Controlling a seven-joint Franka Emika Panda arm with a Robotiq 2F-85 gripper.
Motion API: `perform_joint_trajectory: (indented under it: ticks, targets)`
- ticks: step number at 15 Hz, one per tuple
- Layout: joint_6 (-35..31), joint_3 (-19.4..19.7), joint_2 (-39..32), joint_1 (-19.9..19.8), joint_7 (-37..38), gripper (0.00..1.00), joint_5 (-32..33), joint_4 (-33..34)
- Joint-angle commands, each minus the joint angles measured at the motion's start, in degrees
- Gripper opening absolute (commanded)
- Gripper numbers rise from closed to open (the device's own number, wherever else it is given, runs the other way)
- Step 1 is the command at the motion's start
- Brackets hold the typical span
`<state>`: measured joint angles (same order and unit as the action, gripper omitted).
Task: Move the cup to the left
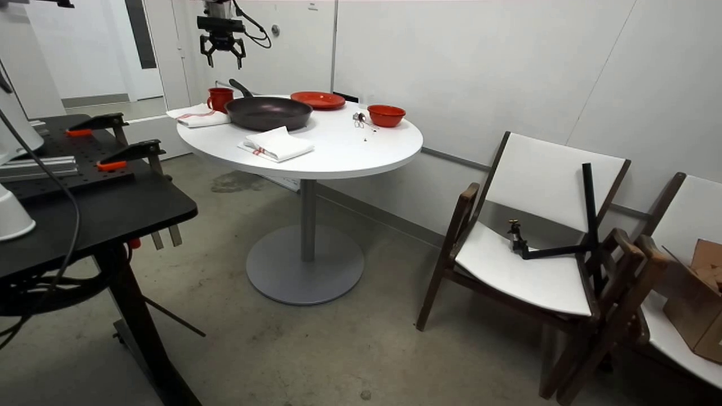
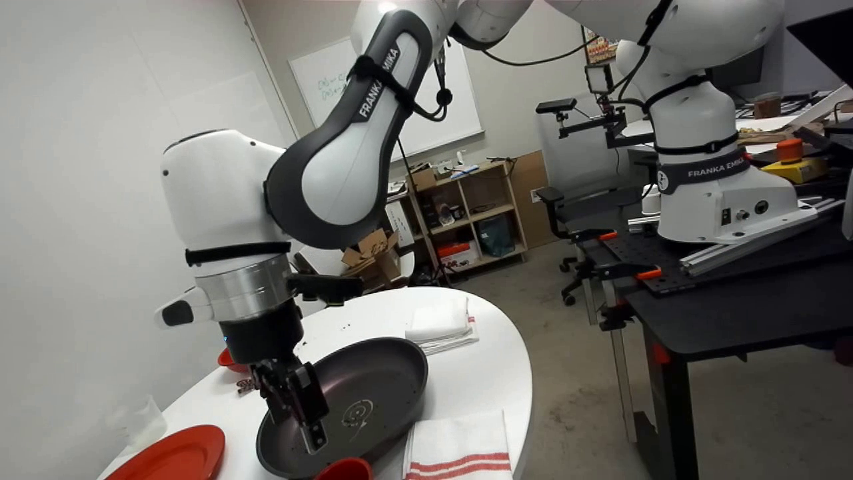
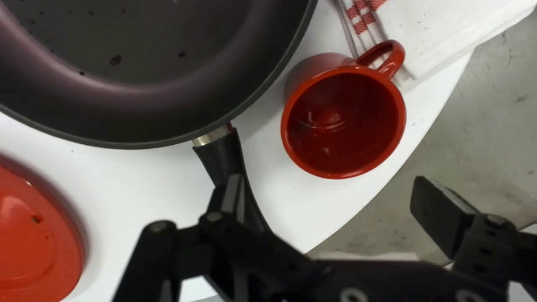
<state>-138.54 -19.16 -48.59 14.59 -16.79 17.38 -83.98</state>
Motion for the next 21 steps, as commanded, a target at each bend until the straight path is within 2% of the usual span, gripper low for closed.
perform_joint_trajectory:
  ticks: [1, 5, 9, 10, 13, 21]
  targets:
    - [-7.15, 0.28, 9.38, 0.47, 6.86, 1.00, -6.16, -13.77]
    - [-14.02, 0.16, 16.84, 1.57, 11.92, 1.00, -11.11, -25.05]
    - [-21.94, -0.81, 23.06, -1.24, 11.05, 1.00, -15.58, -37.16]
    - [-17.70, 0.42, 17.84, 1.19, 10.40, 1.00, -13.97, -28.85]
    - [-20.46, 0.29, 21.06, -0.23, 10.44, 1.00, -14.77, -34.71]
    - [-20.57, 0.23, 21.88, -0.32, 10.46, 1.00, -14.89, -35.58]
